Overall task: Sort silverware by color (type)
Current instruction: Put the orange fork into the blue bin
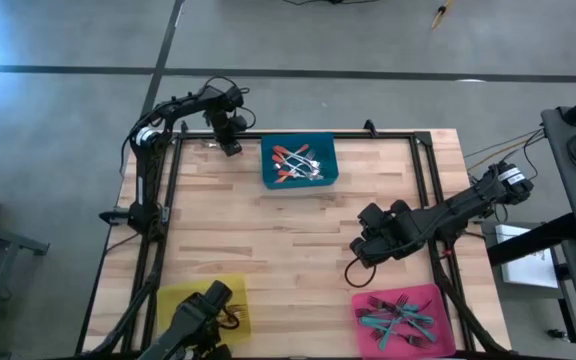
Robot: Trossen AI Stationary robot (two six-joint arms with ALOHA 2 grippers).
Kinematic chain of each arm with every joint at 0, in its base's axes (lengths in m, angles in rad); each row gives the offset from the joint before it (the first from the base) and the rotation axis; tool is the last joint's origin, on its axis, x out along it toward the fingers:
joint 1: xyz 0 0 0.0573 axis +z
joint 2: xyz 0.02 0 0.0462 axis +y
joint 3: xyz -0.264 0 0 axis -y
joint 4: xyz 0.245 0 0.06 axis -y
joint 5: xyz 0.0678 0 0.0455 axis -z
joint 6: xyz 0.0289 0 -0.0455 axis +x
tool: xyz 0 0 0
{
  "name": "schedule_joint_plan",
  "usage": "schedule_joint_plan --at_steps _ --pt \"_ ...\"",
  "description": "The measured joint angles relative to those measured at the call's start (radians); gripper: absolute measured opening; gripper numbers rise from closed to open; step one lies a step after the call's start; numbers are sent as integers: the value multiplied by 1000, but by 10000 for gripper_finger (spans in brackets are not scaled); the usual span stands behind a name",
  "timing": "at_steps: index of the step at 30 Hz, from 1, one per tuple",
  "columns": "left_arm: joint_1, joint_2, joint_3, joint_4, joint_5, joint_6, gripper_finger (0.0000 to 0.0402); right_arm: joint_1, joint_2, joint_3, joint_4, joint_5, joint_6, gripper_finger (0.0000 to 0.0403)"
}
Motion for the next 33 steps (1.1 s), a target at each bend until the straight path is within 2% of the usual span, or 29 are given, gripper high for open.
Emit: schedule_joint_plan --at_steps 5,20,22,26,33 --pt "-10 1 -3 -52 46 -11 77 0 0 0 3 0 -4 112" --pt "-12 -39 -3 -61 47 -8 77 0 0 -2 15 0 -14 112" --pt "-11 -40 -3 -61 24 6 77 0 0 -3 15 0 -14 112" --pt "-14 -40 -3 -42 -89 48 77 0 0 -3 15 0 -25 112" --pt "-14 -40 -2 -33 -93 68 77 0 0 -3 20 0 -40 112"
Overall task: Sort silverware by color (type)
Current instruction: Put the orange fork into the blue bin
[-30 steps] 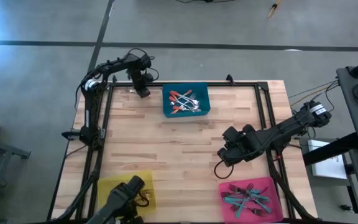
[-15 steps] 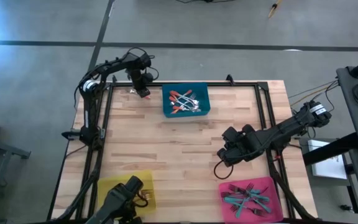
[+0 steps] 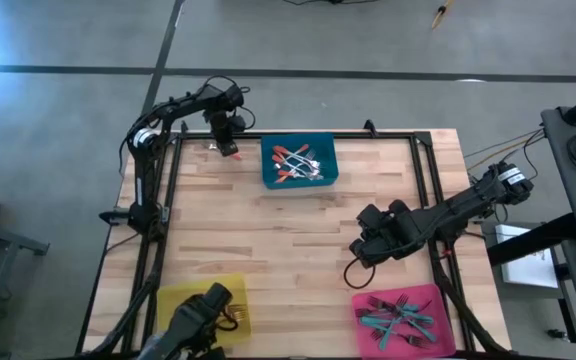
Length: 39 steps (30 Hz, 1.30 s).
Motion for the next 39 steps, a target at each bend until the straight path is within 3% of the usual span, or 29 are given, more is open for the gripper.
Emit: schedule_joint_plan --at_steps 7,20,39 --pt "-4 30 1 -23 -2 0 77 0 0 0 6 0 11 112" --pt "-14 43 1 -33 -98 -15 77 0 0 0 22 0 10 112" --pt "-31 30 1 -59 -99 23 85 0 0 0 23 0 -2 112"
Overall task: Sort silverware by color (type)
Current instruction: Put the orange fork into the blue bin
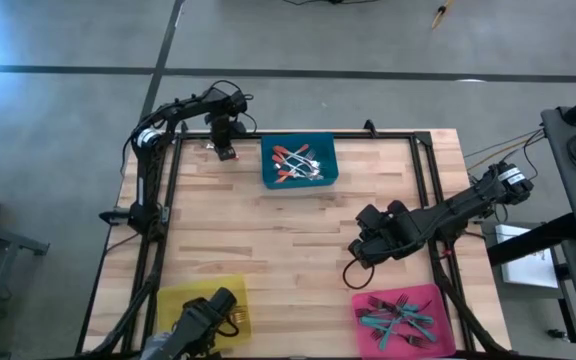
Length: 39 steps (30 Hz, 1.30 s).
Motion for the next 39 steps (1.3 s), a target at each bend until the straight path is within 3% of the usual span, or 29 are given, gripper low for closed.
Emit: schedule_joint_plan --at_steps 17,29,32,36,39 --pt "-24 36 0 7 -82 75 87 0 0 0 1 0 -24 112" --pt "-24 41 1 -4 -79 97 85 0 0 0 2 0 -23 112" --pt "-24 41 1 -3 -79 94 67 0 0 -3 2 1 -25 112" --pt "-23 41 1 3 -82 91 11 0 0 -7 1 0 -25 112" --pt "-23 41 2 2 -82 88 6 0 0 -11 1 1 -25 112"
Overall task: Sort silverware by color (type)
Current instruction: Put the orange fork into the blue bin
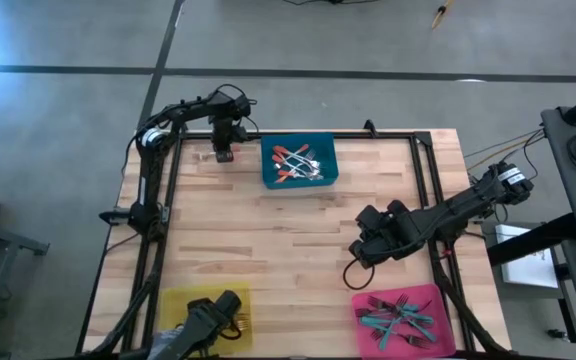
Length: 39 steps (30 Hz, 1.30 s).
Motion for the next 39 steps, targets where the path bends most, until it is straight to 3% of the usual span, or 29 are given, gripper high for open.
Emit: schedule_joint_plan --at_steps 12,22,27,32,39 --pt "1 -37 -1 -95 72 -113 0 0 0 -20 -1 0 0 112" --pt "-39 -154 -1 -65 420 -216 0 0 -7 -25 -4 -1 -30 112" --pt "-95 -250 28 -29 503 -217 0 -1 -14 -25 -6 -2 -55 112" --pt "-176 -319 37 194 618 -278 0 -12 -24 -27 -5 1 -69 112" --pt "-289 -267 36 699 637 -500 0 -13 -56 -41 -6 8 -68 112"
